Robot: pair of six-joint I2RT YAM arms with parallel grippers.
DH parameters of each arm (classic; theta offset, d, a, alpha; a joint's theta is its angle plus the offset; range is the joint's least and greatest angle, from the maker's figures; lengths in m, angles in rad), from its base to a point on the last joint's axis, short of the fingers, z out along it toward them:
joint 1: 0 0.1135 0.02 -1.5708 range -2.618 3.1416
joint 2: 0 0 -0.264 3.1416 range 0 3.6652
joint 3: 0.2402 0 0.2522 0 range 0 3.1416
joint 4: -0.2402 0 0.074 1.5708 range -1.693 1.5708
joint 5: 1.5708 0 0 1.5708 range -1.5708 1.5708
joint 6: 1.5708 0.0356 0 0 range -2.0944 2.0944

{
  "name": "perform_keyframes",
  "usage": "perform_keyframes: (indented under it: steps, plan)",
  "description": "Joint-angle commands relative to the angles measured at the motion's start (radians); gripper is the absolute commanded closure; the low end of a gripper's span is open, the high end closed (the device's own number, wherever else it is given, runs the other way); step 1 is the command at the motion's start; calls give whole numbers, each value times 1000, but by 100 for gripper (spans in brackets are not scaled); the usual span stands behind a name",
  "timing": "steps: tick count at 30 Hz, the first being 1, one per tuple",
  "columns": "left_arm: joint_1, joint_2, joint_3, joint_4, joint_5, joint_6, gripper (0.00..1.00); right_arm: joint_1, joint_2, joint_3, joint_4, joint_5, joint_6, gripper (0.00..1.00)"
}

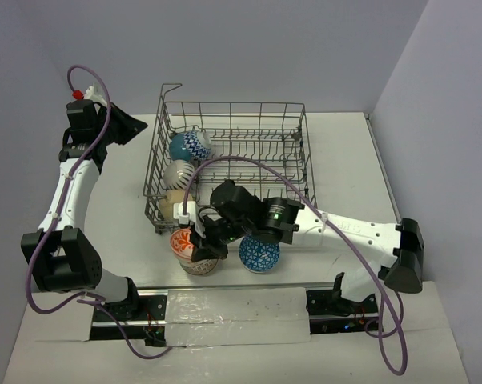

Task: Load the bowls into the dish rack
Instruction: Pick up the bowl from the bowl, then place the bowl in the dish rack.

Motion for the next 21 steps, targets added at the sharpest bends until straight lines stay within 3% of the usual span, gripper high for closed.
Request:
perform_keyframes:
  steps: [1,21]
  plan:
    - [7,-5,-5,55,11,-11,92,-19,-61,49,80,-77,8,100]
    - [24,-45,8,33,-38,20,84,-280,-86,195,126,-254,37,100]
